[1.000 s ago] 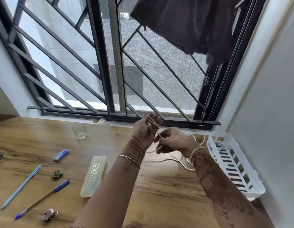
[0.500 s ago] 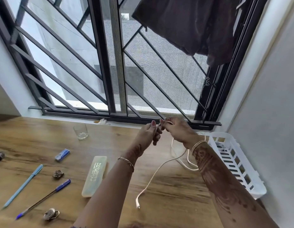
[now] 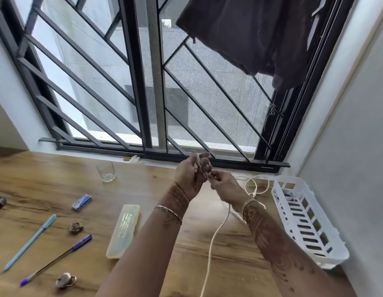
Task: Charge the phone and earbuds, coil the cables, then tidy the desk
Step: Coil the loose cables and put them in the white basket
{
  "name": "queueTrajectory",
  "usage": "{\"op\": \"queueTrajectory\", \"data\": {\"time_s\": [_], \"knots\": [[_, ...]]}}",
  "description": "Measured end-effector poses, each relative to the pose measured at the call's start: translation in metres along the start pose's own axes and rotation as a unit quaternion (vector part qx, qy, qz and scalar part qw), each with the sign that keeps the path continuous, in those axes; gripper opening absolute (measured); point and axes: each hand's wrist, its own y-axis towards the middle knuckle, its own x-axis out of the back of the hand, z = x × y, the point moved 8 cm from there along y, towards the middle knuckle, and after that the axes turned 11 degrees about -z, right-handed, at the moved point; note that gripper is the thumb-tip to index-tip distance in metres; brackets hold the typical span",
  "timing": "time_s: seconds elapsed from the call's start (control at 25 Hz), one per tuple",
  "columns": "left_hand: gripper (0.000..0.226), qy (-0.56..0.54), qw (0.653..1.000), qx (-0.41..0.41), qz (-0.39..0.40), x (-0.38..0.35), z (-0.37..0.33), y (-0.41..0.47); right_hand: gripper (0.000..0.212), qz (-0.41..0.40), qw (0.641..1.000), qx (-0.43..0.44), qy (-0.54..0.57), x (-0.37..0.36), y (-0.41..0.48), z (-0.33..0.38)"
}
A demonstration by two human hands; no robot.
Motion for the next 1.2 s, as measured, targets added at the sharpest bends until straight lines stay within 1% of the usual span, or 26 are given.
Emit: {"op": "queueTrajectory", "data": {"time_s": [0.04,0.12,0.2,0.24,0.32,0.4,0.44,0.48,0.56,0.6,0.64,0.72,0.76,0.8,0.88,1.0,1.12,1.2], "knots": [[0.038,0.017,1.000,-0.008,-0.013,0.003,0.000,0.003,0.031,0.028,0.999,-0.019,0.003,-0.005,-0.005,-0.001],[0.034,0.112,0.990,-0.069,-0.045,0.011,-0.003,0.009,0.029,0.072,0.996,-0.042,-0.012,-0.011,-0.011,0.002],[0.031,0.256,0.953,-0.148,-0.069,0.018,-0.006,0.011,0.027,0.089,0.994,-0.047,-0.041,-0.011,-0.014,0.007],[0.030,0.320,0.929,-0.175,-0.069,0.020,-0.004,0.010,0.028,0.090,0.994,-0.041,-0.053,-0.010,-0.014,0.009],[0.029,0.411,0.885,-0.209,-0.059,0.024,0.001,0.009,0.031,0.086,0.993,-0.031,-0.068,-0.006,-0.013,0.014],[0.039,0.489,0.840,-0.225,-0.060,0.029,0.003,0.008,0.035,0.073,0.995,-0.020,-0.069,-0.001,-0.009,0.017],[0.049,0.507,0.833,-0.215,-0.049,0.031,0.005,0.007,0.038,0.067,0.995,-0.010,-0.071,0.003,-0.006,0.020],[0.060,0.504,0.841,-0.194,-0.029,0.032,0.009,0.006,0.038,0.059,0.995,0.000,-0.078,0.006,-0.002,0.021],[0.074,0.483,0.862,-0.151,-0.004,0.032,0.012,0.001,0.038,0.018,0.994,0.017,-0.103,0.017,0.007,0.025],[0.077,0.466,0.875,-0.133,-0.001,0.032,0.012,-0.001,0.039,-0.015,0.993,0.028,-0.113,0.025,0.012,0.027],[0.078,0.434,0.894,-0.109,0.003,0.031,0.013,-0.003,0.038,-0.049,0.991,0.044,-0.116,0.031,0.017,0.030],[0.077,0.311,0.948,-0.050,0.036,0.022,0.016,-0.008,0.034,-0.095,0.989,0.084,-0.077,0.037,0.021,0.037],[0.076,0.244,0.968,-0.025,0.060,0.015,0.015,-0.010,0.032,-0.105,0.989,0.098,-0.032,0.036,0.022,0.040],[0.075,0.193,0.978,-0.009,0.075,0.008,0.013,-0.011,0.031,-0.111,0.988,0.106,0.016,0.035,0.022,0.041],[0.072,0.124,0.989,0.005,0.082,0.000,0.007,-0.013,0.028,-0.132,0.983,0.108,0.063,0.035,0.022,0.039],[0.065,0.006,0.997,0.001,0.077,-0.008,-0.007,-0.013,0.026,-0.145,0.983,0.096,0.058,0.036,0.022,0.029],[0.056,-0.100,0.994,-0.027,0.047,-0.011,-0.023,-0.007,0.022,-0.111,0.990,0.081,0.015,0.032,0.020,0.022],[0.053,-0.127,0.991,-0.046,0.020,-0.010,-0.030,0.000,0.020,-0.079,0.991,0.094,-0.044,0.027,0.017,0.026]]}}
